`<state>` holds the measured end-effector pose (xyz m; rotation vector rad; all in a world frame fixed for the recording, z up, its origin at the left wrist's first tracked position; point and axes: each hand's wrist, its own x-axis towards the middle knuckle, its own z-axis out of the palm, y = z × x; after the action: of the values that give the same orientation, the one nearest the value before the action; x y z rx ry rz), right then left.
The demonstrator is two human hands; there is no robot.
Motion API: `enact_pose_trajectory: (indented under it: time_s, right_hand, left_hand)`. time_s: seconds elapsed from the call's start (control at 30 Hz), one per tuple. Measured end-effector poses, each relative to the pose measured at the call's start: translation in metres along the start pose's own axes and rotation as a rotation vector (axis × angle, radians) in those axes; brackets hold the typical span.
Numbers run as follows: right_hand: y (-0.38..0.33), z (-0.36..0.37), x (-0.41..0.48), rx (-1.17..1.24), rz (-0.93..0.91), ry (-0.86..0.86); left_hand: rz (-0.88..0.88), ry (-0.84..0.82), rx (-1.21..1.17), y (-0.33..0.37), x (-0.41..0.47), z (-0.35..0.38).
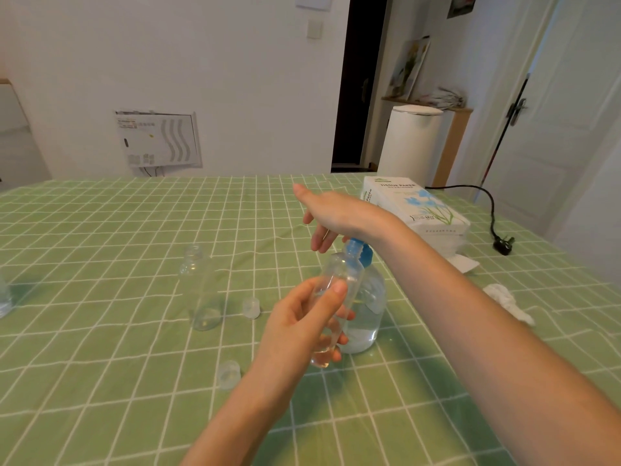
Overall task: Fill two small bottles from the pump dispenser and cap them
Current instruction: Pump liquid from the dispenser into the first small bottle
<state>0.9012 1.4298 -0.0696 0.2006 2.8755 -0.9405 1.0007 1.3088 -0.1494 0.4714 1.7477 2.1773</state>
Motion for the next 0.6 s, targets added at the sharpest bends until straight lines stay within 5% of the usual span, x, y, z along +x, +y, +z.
enact_pose_trajectory:
  time_s: [0.6]
  right_hand:
    - [-0.005,-0.008,0.0,0.048,0.012,0.001]
  left_hand:
    - [0.012,0.007,-0.045,0.001,0.004,0.001]
